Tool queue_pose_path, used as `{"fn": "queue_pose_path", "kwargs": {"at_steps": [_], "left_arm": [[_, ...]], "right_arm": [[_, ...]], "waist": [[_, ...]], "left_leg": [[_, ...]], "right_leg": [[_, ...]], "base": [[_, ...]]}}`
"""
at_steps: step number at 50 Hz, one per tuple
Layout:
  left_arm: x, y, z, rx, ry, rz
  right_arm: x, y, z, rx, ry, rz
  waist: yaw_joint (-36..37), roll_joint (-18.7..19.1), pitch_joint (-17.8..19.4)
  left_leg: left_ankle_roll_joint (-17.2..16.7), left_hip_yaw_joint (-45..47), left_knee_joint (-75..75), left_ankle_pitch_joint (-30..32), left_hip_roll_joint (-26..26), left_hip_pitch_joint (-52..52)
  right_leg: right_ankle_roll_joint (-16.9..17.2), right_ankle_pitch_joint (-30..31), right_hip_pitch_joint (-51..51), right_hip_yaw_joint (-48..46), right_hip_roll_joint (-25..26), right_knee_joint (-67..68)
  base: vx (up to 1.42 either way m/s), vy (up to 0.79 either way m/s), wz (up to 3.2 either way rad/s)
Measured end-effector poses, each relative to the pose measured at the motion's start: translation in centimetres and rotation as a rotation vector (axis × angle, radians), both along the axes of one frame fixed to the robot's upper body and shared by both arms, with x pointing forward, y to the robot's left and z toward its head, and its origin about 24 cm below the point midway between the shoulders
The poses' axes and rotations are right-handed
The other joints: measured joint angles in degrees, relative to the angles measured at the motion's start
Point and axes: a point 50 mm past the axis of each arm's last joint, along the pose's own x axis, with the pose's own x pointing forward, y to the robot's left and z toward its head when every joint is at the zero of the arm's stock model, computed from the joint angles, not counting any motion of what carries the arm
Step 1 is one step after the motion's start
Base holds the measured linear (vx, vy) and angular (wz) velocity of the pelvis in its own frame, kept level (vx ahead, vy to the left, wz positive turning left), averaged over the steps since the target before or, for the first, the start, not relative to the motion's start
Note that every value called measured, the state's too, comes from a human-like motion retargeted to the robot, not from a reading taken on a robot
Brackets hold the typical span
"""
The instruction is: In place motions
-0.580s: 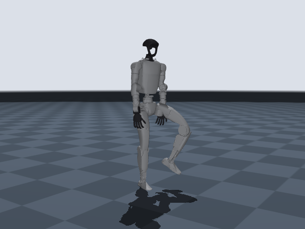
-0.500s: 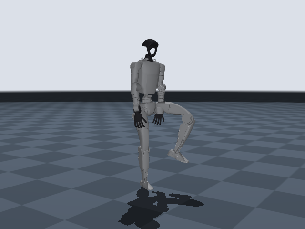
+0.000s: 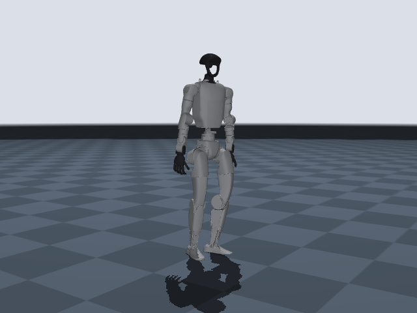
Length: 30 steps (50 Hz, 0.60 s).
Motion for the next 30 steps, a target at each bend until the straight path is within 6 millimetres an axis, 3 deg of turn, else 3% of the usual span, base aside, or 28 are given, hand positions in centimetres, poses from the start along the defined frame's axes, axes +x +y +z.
{"fn": "queue_pose_path", "kwargs": {"at_steps": [3,5,7,8,12,17,20,23,27,30], "left_arm": [[1.5,-0.1,-0.1,0.001,-0.029,-0.028],[4.0,0.0,-0.1,-0.005,-0.07,-0.055],[6.3,0.1,0.1,0.011,-0.116,-0.088],[7.0,0.3,0.1,0.022,-0.137,-0.105],[8.7,1.6,0.5,0.039,-0.189,-0.156],[9.3,1.6,0.6,0.061,-0.173,-0.224],[9.3,1.2,0.5,0.041,-0.171,-0.237],[9.1,0.4,0.3,0.029,-0.183,-0.239],[7.7,-0.5,0.0,0.004,-0.166,-0.221],[5.8,-0.8,-0.2,-0.015,-0.125,-0.215]], "right_arm": [[-1.7,-0.5,0.2,-0.022,0.047,-0.055],[-1.2,-0.4,0.1,-0.028,0.032,-0.107],[0.0,-0.3,0.0,-0.02,-0.016,-0.152],[0.3,-0.2,0.0,-0.011,-0.034,-0.158],[1.4,0.2,0.0,0.021,-0.041,-0.055],[1.1,0.1,0.0,0.031,-0.035,-0.021],[0.3,-0.2,0.1,0.016,-0.009,-0.015],[-0.7,-0.6,0.2,-0.002,0.023,-0.049],[-2.0,-0.8,0.3,-0.017,0.056,-0.084],[-2.3,-0.8,0.3,-0.02,0.067,-0.094]], "waist": [[-3.13,2.08,-0.8],[-2.19,2.72,1.0],[-2.53,3.65,3.42],[-2.42,4.03,3.9],[-6.31,5.38,1.92],[-8.98,7.06,2.71],[-10.14,7.43,2.6],[-8.61,6.25,2.92],[-5.85,4.98,1.84],[-3.86,3.09,1.45]], "left_leg": [[0.91,-3.45,-4.1,0.3,-0.72,-0.12],[0.78,-2.5,-4.89,1.42,0.35,-0.88],[0.77,-1.97,-5.93,2.31,1.68,-0.99],[0.82,-1.71,-6.35,2.67,2.06,-1.13],[1.41,-1.63,-6.42,3.14,2.34,-5.63],[2.15,-3.07,-6.56,3.93,3.15,-7.18],[2.17,-3.5,-6.63,4.15,3.25,-7.02],[1.79,-1.8,-7.23,4.02,2.6,-4.57],[1.03,1.05,-7.61,3.27,2.08,-1.91],[0.49,2.46,-7.26,1.69,1.01,1.16]], "right_leg": [[1.44,3.59,-4.19,-1.79,0.34,7.19],[4.25,11.51,-9.76,-2.0,-2.29,17.95],[5.97,15.27,-18.67,1.01,-4.21,33.47],[7.51,14.57,-23.29,5.83,-2.19,40.41],[6.28,8.22,-43.33,6.17,-7.71,69.2],[6.12,5.6,-57.12,6.34,-8.57,83.72],[5.89,5.83,-57.25,6.21,-9.22,82.04],[6.02,6.9,-50.34,7.4,-7.9,73.49],[6.91,9.92,-35.13,9.81,-3.11,52.59],[5.67,12.24,-21.24,12.08,0.49,33.05]], "base": [[0.09,0.13,0.7],[-0.28,0.18,-0.15],[-0.34,0.17,-0.22],[-0.18,0.12,-0.48],[-0.12,0.08,-0.25],[-0.08,0.05,0.28],[0.06,0.01,0.13],[0.09,0.01,-0.27],[0.13,-0.04,-0.43],[0.2,-0.08,-0.18]]}}
